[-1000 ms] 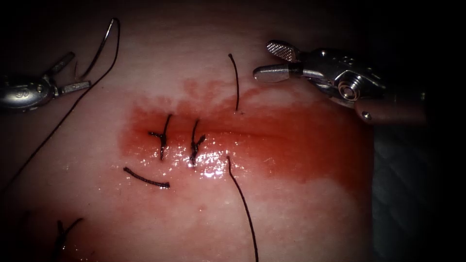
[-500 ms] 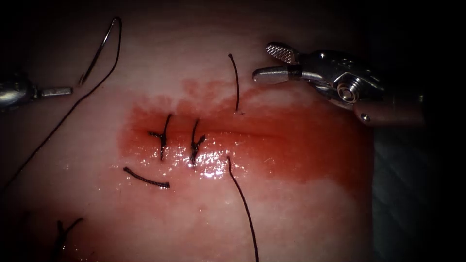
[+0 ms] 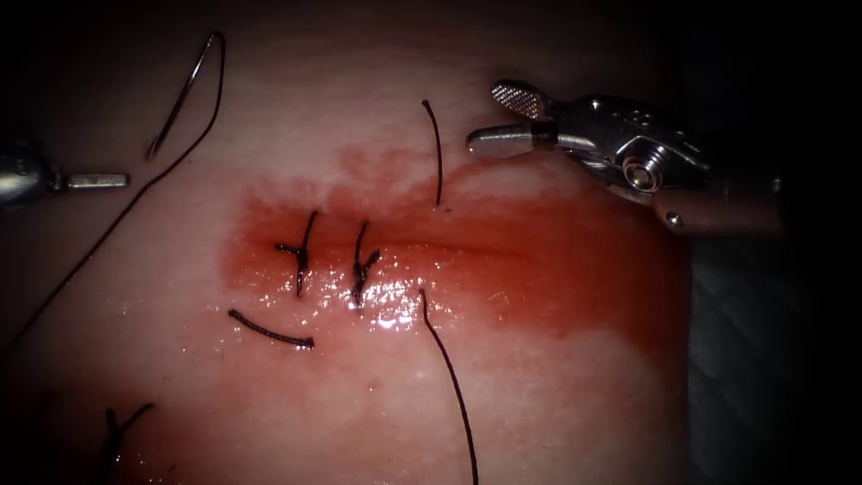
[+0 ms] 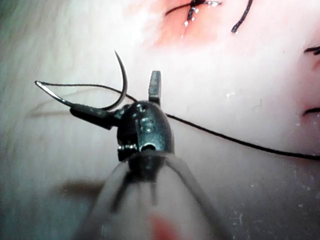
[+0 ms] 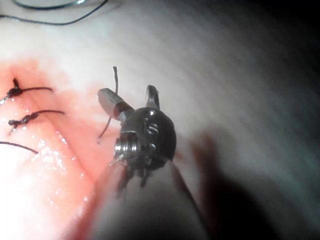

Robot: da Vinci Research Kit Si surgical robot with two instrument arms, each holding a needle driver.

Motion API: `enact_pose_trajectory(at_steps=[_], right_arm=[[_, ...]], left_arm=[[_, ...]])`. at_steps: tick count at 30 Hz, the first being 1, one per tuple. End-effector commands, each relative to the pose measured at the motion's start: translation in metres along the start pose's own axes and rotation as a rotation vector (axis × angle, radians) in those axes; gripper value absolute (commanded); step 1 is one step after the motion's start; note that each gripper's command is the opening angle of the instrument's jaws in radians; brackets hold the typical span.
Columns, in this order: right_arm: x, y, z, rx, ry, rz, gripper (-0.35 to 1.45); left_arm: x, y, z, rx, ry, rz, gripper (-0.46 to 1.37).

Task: Wound Closure
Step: Set the needle down with the left, then grab a working end of suture with the left tool

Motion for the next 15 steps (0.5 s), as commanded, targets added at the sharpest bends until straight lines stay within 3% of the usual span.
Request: enact_pose_trajectory(at_steps=[1, 11, 15], right_arm=[[0.0, 0.0, -0.0001, 0.008, 0.0, 0.0, 1.34], [0.0002, -0.0004, -0.0004, 0.072, -0.011, -0.028, 1.23], [0.0002, -0.0007, -0.0006, 0.1, -0.013, -0.048, 1.23]], left_arm=[[0.0, 0.0002, 0.0001, -0.026, 0.008, -0.001, 1.1], [0.001, 0.0005, -0.0001, -0.166, -0.126, 0.001, 0.96], [0.0022, 0.0004, -0.0005, -0.211, -0.117, -0.048, 0.89]])
